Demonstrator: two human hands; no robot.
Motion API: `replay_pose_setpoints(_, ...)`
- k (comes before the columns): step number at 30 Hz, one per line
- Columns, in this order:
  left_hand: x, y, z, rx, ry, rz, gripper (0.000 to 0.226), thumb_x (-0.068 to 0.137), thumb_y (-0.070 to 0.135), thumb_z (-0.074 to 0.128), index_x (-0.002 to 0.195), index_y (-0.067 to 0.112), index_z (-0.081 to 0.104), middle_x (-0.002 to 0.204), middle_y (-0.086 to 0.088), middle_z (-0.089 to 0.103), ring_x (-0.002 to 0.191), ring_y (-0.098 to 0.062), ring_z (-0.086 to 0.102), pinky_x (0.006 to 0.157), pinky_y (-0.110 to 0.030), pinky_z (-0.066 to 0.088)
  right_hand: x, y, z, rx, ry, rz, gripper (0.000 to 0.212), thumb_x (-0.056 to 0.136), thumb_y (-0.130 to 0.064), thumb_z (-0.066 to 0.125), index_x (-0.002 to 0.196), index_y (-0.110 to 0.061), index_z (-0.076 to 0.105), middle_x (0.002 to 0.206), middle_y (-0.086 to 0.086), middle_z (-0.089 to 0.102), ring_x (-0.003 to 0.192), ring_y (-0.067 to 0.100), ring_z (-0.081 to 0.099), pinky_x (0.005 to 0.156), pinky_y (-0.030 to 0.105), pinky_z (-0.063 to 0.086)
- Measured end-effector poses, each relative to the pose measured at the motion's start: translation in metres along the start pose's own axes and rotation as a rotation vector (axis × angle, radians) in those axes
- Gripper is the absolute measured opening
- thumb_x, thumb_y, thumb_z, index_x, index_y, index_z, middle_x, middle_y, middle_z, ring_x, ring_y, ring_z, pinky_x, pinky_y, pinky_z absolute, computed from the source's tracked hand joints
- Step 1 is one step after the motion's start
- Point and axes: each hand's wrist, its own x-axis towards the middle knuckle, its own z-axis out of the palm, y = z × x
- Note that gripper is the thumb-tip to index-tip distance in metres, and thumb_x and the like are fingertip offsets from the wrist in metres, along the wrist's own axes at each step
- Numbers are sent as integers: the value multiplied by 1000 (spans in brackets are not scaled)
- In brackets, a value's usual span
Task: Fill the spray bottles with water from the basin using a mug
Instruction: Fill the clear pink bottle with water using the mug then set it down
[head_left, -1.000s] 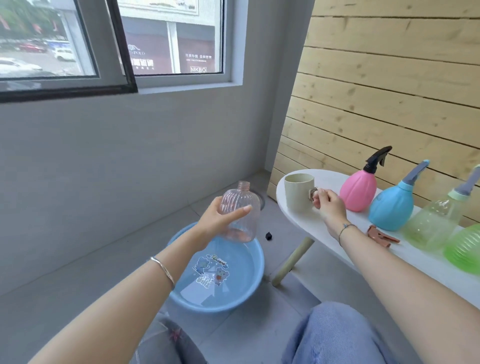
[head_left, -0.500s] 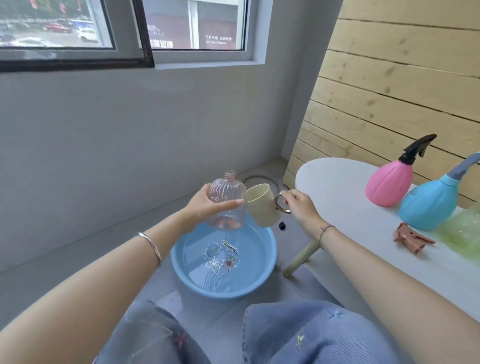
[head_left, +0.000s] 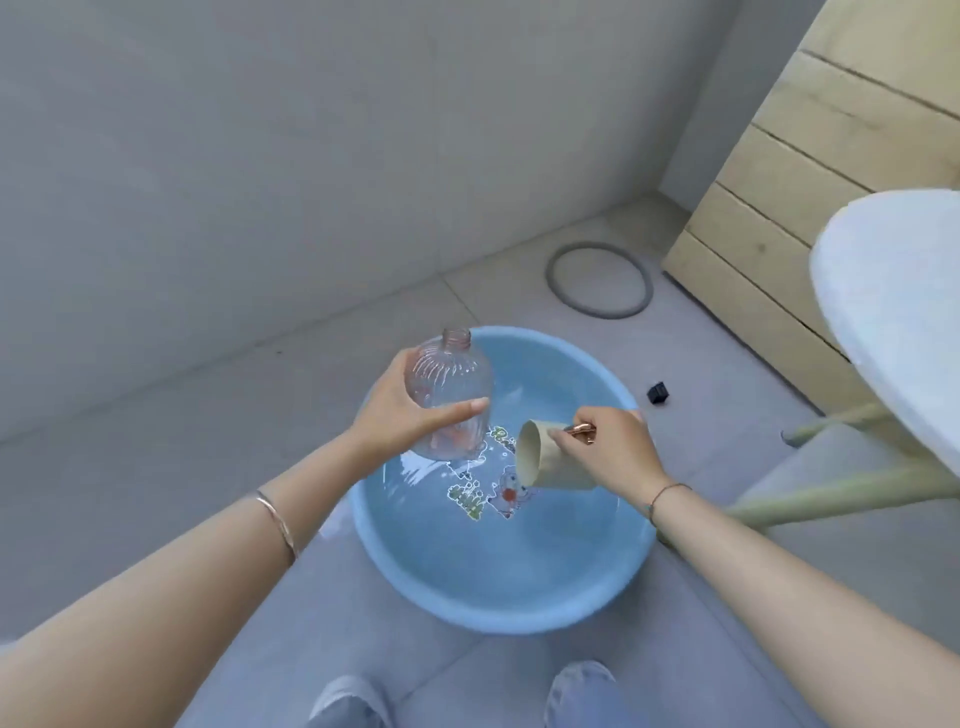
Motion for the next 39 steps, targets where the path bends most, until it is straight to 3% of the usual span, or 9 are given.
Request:
replay_pose_setpoints(4,17,-31,6,-1,41,32,80,56,47,89,125,26,51,119,17,62,109,6,58,93,-15,44,14,13,28,-97,9,-64,43,87,-32,61,55,-17,37,48,-4,37,65,30,39,74,32,26)
replay_pose_setpoints(9,27,-62,17,-19,76,25,85,54,56,91,123,32,47,120,19,59,111,8,55,90,-6,40,22,24,45,-191,19,-150,46,86,-30,62,52,-18,34,47,-5,36,54,19,35,73,32,26)
replay_pose_setpoints(12,25,-73,25,-47,93,3,81,55,43,86,123,32,43,118,22,55,103,19,52,79,4,36,18,22,51,-256,-2,-192,50,89,-32,58,51,-20,28,47,-6,34,58,24,35,74,32,26)
replay_pose_setpoints(17,22,-87,24,-84,91,-19,87,51,43,93,124,30,48,120,18,59,102,17,56,78,3,38,14,26,59,-199,-21,-199,53,90,-29,59,50,-20,25,45,-6,30,51,12,31,70,31,21)
replay_pose_setpoints(24,19,-101,18,-79,80,-36,93,47,54,87,128,28,50,121,17,62,109,7,59,83,-1,41,14,33,58,288,-3,89,50,87,-21,67,53,-6,34,50,-4,22,48,11,21,48,24,17)
replay_pose_setpoints(28,17,-99,18,-48,61,-3,92,51,48,94,128,28,49,121,21,60,108,14,55,83,2,37,8,31,42,581,38,206,46,88,-13,66,56,-9,33,46,-12,20,43,7,21,42,15,18)
replay_pose_setpoints(34,16,-101,19,46,5,15,108,45,61,91,137,33,43,131,25,54,121,11,49,103,-13,36,1,13,13,812,110,146,50,85,-8,67,52,-15,31,46,-14,22,45,0,41,60,12,35)
replay_pose_setpoints(36,15,-103,21,104,-31,16,102,44,62,91,131,38,43,127,30,53,119,15,48,100,-8,34,0,8,5,809,131,124,52,83,-10,71,45,-22,36,42,-16,32,55,7,50,73,24,40)
replay_pose_setpoints(39,14,-102,26,145,-52,38,93,48,51,92,125,43,41,124,35,50,117,21,44,93,3,29,0,5,-5,806,194,122,46,81,-9,73,49,-16,40,43,-14,47,59,8,55,63,16,38)
